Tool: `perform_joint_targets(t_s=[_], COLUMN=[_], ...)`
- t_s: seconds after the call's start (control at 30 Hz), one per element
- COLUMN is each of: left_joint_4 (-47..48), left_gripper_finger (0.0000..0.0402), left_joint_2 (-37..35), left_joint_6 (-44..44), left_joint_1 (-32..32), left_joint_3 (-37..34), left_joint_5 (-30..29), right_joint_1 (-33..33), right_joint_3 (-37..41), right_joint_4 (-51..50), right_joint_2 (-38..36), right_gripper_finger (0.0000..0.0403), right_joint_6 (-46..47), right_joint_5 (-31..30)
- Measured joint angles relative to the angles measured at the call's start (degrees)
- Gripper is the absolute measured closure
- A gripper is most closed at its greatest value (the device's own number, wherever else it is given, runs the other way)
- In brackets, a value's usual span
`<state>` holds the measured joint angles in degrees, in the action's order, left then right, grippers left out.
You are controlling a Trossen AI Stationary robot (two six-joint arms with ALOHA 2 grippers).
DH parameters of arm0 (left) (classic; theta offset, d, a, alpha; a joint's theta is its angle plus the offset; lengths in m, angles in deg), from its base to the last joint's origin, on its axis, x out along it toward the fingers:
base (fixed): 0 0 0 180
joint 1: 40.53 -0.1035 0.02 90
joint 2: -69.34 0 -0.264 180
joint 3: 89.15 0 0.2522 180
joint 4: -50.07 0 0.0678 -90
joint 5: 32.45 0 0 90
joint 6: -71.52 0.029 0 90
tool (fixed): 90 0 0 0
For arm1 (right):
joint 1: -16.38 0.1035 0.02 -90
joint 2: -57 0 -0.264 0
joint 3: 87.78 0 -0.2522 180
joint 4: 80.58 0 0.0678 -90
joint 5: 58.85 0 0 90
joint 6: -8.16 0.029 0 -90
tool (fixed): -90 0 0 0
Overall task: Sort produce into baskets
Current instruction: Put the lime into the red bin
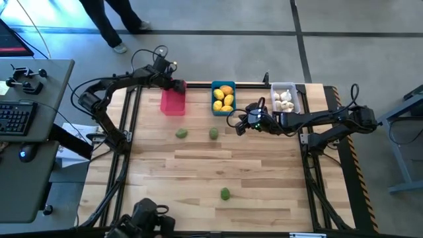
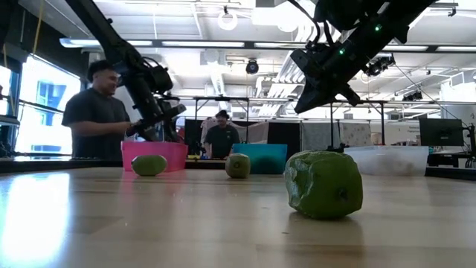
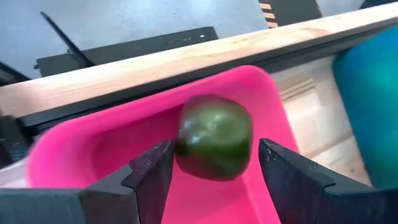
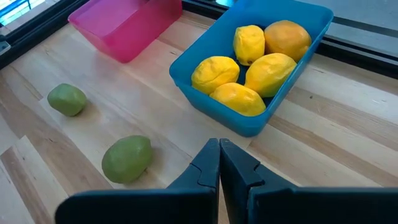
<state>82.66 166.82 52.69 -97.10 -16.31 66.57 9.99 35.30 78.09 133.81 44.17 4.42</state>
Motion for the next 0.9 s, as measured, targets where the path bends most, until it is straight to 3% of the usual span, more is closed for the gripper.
perform_joint_targets(t_s=[0.3, 0.57, 0.77, 0.9], left_joint_4=[4.0, 1.2, -6.7, -10.6], left_gripper_finger=[0.019, 0.0299, 0.0388, 0.0394], left_joint_2=[-0.7, -8.9, -18.0, -24.1], left_joint_6=[8.1, 15.5, 14.8, 14.5], left_joint_1=[-0.4, 0.0, 0.8, 3.6], left_joint_3=[0.0, -0.3, -6.9, -13.2], left_joint_5=[-0.1, -3.8, -4.2, -4.2], right_joint_1=[0.0, 0.0, 0.4, 0.5], right_joint_3=[0.0, 0.0, 0.0, 0.0], right_joint_4=[-0.1, -0.3, -0.3, -0.3], right_joint_2=[0.0, 0.0, 0.0, 0.0], right_gripper_finger=[0.0403, 0.0403, 0.0403, 0.0402], right_joint_6=[0.0, -2.5, -3.5, -5.7], right_joint_5=[0.1, -0.7, -4.9, -7.3])
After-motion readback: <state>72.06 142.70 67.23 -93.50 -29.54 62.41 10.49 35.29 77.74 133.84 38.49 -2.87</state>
